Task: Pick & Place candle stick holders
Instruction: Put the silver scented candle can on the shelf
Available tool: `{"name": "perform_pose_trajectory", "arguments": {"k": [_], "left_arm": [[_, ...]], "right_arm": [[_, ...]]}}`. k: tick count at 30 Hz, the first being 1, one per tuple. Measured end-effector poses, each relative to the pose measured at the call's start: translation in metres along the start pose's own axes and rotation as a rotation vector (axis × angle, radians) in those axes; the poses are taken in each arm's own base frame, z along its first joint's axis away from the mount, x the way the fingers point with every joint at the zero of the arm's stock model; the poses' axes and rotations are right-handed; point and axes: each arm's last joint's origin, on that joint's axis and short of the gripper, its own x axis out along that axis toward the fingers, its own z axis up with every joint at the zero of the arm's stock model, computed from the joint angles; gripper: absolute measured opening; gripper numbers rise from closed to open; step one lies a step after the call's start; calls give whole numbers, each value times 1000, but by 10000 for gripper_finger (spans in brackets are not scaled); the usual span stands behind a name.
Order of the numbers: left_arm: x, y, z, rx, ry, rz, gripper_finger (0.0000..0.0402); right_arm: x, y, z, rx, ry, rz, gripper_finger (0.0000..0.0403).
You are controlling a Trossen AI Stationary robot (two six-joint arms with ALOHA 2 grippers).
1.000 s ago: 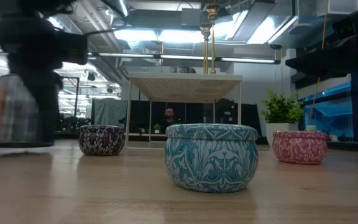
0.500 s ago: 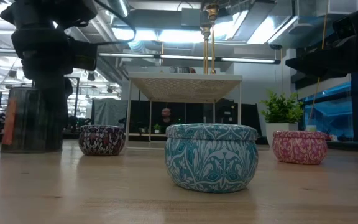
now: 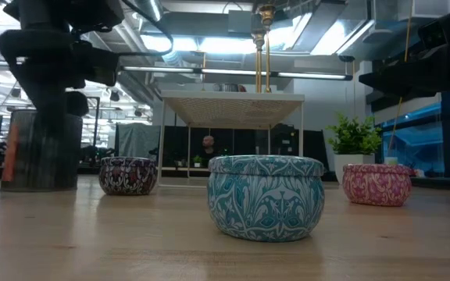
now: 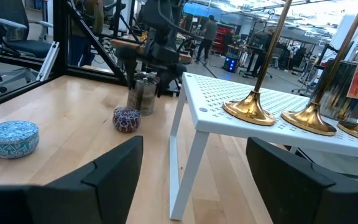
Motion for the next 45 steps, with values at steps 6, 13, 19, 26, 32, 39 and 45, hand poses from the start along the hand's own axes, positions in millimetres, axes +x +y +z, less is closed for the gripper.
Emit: {"name": "perform_pose_trajectory", "arguments": {"k": [6, 13, 19, 26, 32, 39, 45], "left_arm": [[-5, 0, -3, 18, 66, 6, 400], [-3, 1, -6, 17, 94, -18, 400], [0, 1, -7, 7, 96, -26, 400], [0, 2, -10, 3, 144, -55, 400], [0, 1, -11, 47, 165, -82, 400], [6, 3, -14, 97, 162, -93, 401], [15, 7, -14, 121, 104, -143, 402]], "right_arm": [[0, 0, 0, 0, 0, 0, 291], [0, 0, 0, 0, 0, 0, 291], [0, 0, 0, 0, 0, 0, 291], [0, 0, 0, 0, 0, 0, 291], [0, 0, 0, 0, 0, 0, 291], [0, 0, 0, 0, 0, 0, 291], [0, 0, 0, 0, 0, 0, 291]]}}
